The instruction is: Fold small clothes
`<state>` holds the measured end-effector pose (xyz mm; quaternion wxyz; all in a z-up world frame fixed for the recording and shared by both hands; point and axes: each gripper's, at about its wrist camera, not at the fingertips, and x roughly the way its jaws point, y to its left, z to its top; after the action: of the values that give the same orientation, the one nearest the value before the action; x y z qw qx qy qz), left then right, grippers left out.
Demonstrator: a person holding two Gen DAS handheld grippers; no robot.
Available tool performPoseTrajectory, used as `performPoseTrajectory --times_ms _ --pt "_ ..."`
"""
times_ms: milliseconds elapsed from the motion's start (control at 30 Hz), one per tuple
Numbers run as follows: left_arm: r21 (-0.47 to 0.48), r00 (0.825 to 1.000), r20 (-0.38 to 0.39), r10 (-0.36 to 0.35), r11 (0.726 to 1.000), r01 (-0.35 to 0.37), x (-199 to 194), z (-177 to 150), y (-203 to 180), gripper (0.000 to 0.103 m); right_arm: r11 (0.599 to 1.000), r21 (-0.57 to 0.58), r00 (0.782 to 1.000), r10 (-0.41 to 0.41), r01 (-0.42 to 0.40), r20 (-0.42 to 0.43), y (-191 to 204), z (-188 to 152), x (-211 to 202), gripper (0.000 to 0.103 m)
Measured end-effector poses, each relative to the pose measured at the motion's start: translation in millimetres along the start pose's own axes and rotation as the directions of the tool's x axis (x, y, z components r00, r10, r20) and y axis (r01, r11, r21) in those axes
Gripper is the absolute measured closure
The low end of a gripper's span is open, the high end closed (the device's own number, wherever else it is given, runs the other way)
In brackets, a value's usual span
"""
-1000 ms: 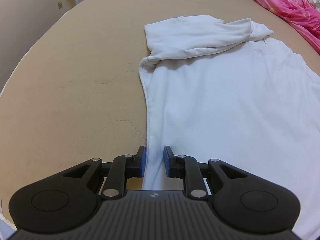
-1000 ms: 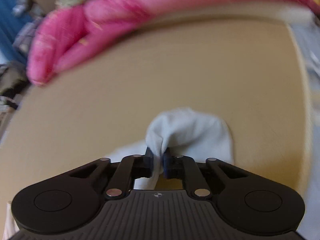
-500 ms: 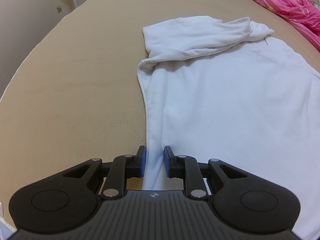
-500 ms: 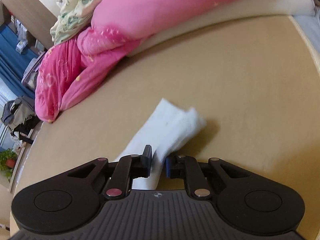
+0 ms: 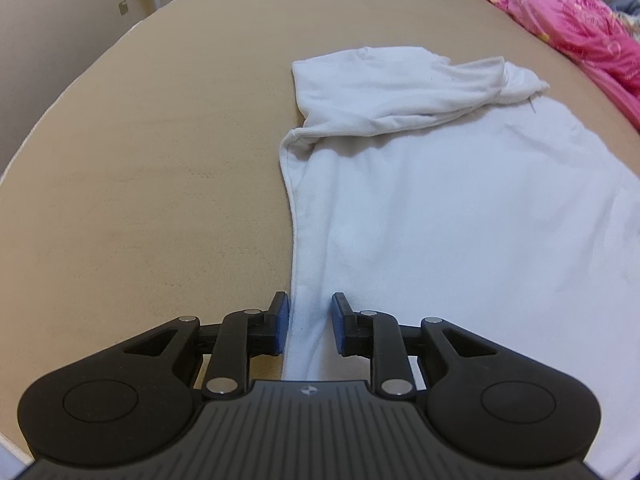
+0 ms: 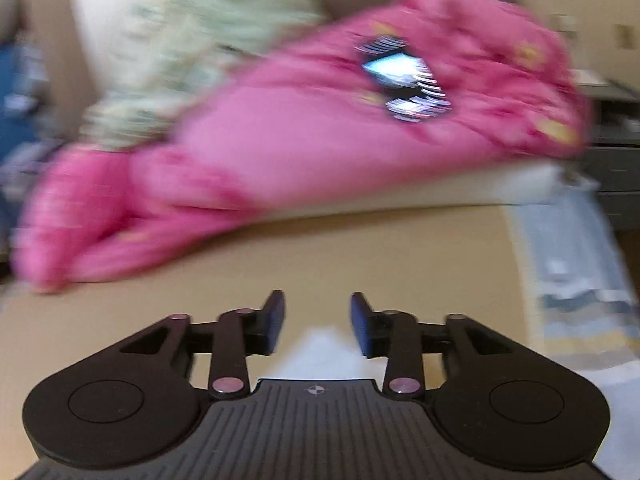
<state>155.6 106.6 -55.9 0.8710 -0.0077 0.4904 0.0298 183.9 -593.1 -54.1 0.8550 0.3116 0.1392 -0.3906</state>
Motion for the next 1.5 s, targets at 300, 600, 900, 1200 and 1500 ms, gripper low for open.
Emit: performPoseTrajectory --times_ms 300,600,900,1200,1500 --pt "-0.105 0.993 -0.052 -0.110 0.989 0.104 -13 -15 22 0.076 0.859 -0.016 0.672 0.389 -0.512 -0.630 65 -132 -129 0.061" --pt "-0.130 0.979 -0.136 -0.149 0.983 0.132 -36 -71 53 0.077 0.827 -0.201 0.619 0.209 -0.525 -0.757 45 -226 -174 0.060" --pt "-0.076 0.979 -0.141 -0.148 0.987 0.139 -66 -113 55 0.100 0.836 -0.116 0.549 0.241 -0.536 -0.801 12 -226 -208 0.091" --pt "-0.188 0.965 0.009 -0.260 0.948 0.257 -130 -132 64 0.101 0.850 -0.093 0.687 0.349 -0.518 -0.637 -1 -137 -256 0.102" --pt "-0.084 0.983 0.069 -0.168 0.981 0.173 -119 -119 37 0.100 0.789 -0.314 0.736 0.241 -0.528 -0.633 21 -186 -248 0.082"
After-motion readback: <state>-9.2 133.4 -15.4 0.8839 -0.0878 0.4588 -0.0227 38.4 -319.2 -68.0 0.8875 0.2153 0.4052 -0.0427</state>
